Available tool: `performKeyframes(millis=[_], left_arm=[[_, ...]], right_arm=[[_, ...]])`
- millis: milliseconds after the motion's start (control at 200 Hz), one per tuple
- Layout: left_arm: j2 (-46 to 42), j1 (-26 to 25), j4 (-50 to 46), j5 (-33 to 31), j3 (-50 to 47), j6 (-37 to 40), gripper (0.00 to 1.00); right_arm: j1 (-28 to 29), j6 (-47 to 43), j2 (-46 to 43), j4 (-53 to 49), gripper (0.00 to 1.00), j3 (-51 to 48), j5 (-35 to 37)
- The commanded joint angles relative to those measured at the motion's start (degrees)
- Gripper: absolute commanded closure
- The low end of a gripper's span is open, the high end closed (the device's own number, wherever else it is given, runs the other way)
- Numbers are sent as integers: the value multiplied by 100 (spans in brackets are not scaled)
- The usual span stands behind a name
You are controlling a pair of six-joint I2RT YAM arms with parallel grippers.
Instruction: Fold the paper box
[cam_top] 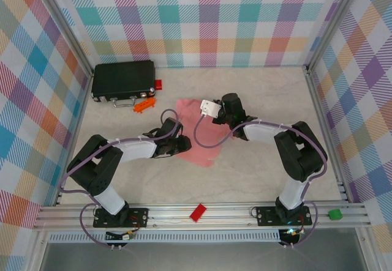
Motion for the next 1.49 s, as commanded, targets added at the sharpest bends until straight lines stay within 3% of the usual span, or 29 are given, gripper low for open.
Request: performKeyframes(millis=[0, 165, 395, 700, 1490], left_arm=[[-92, 9, -193, -157, -229, 82, 65], [-1, 9, 10, -133, -270, 76, 67], [440, 0, 465, -38, -120, -200, 85], [904, 0, 837, -18, 206, -479, 96], [1009, 0, 922, 28, 319, -535, 98]], right_arm=[[45, -147, 86, 247, 80, -26, 33], [69, -157, 38, 226, 81, -63, -2], [116, -438, 9, 528, 81, -296, -91], [175, -681, 5, 863, 81, -465, -57], [195, -908, 93, 988, 80, -527, 32]])
